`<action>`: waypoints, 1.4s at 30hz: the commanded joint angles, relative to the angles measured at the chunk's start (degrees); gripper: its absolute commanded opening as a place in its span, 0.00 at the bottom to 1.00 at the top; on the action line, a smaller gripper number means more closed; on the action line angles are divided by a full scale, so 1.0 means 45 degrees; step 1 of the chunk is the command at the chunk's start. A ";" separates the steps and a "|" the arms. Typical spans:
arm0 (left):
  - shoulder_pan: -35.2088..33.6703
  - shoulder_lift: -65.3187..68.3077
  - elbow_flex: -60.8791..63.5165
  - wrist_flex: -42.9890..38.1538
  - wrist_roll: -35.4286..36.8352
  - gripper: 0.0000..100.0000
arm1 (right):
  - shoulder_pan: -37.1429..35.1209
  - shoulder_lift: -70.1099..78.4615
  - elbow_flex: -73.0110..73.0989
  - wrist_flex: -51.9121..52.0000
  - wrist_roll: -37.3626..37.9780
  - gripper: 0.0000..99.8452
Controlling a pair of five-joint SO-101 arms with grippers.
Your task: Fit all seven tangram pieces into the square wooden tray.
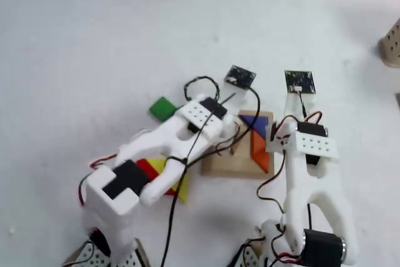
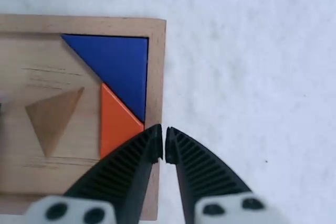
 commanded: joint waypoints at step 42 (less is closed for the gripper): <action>0.1729 0.3214 -0.5138 0.2579 0.3028 0.02 | 0.0928 -0.0498 -0.0430 -0.0420 -0.0020 0.02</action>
